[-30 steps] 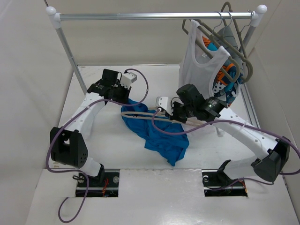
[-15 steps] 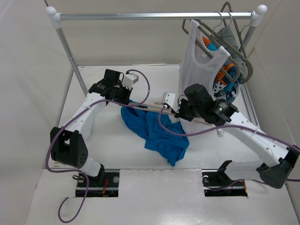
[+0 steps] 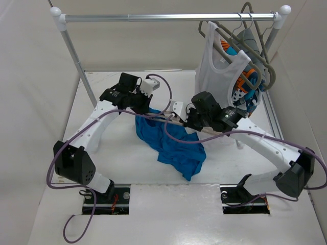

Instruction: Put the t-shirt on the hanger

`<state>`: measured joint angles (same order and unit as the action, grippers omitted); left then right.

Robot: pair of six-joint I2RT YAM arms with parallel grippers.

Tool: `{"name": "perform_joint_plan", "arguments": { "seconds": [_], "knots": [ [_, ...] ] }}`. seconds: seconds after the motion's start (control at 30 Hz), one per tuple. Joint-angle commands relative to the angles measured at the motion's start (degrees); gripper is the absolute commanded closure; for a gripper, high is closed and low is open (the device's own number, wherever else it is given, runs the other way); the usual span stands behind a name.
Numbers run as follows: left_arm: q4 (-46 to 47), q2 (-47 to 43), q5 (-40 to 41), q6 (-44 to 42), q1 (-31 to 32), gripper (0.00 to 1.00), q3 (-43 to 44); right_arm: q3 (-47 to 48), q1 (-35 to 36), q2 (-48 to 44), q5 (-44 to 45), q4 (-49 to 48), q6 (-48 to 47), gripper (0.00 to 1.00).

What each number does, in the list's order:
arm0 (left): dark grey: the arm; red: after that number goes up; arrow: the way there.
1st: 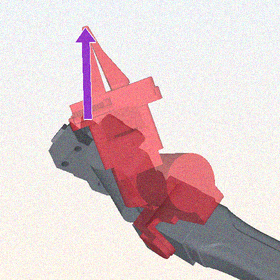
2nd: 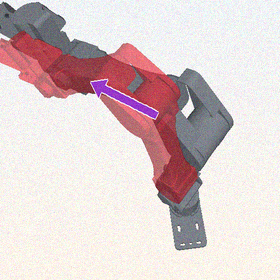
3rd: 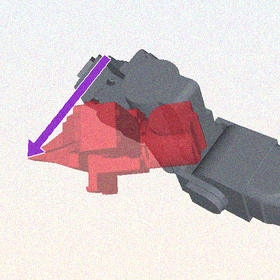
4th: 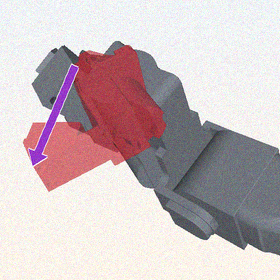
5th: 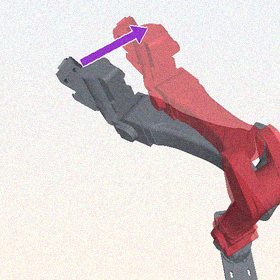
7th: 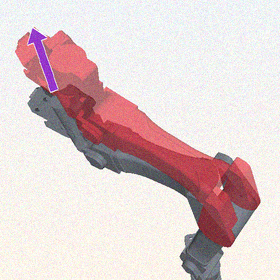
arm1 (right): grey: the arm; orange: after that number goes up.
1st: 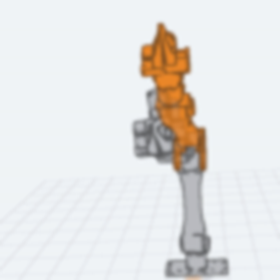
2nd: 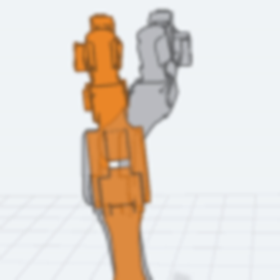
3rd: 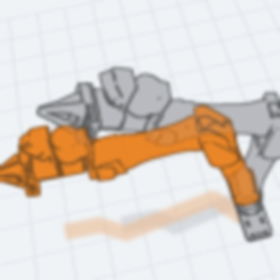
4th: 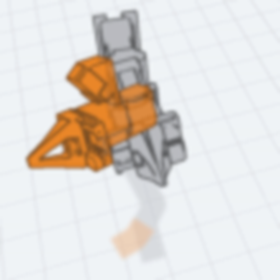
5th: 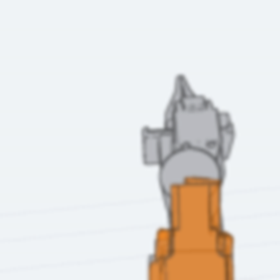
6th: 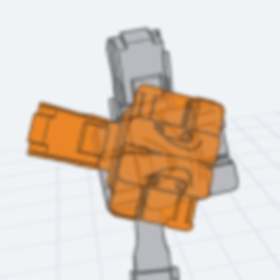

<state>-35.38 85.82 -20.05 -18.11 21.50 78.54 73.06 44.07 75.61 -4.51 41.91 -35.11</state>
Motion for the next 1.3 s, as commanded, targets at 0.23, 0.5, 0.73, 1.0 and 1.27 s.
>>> {"name": "perform_joint_plan", "arguments": {
  "seconds": [0.23, 0.5, 0.73, 1.0, 1.27],
  "knots": [
    [-8.74, -4.87, -19.31, -3.67, 4.70, 1.00, 12.42, 3.50, 0.93, 5.51, -3.13, -16.23, -0.39, 1.00],
    [-16.30, -4.26, -26.26, -11.77, 8.56, 1.00, 14.36, -1.94, 0.93, 3.23, -4.89, -24.76, 0.13, 1.00],
    [-17.53, -5.22, -18.98, -14.06, 8.56, 0.51, 12.60, -12.48, 0.93, -2.13, -6.74, -33.12, -2.59, 1.00],
    [-18.93, -11.91, -18.27, -24.76, 5.05, 0.17, 15.68, -18.12, 0.93, -2.75, -9.10, -36.73, -3.73, 1.00],
    [-12.90, -20.42, -14.40, -42.54, 5.05, 0.10, -7.50, -18.13, 0.93, -2.75, -11.65, -38.57, -4.26, 1.00]
  ]
}}
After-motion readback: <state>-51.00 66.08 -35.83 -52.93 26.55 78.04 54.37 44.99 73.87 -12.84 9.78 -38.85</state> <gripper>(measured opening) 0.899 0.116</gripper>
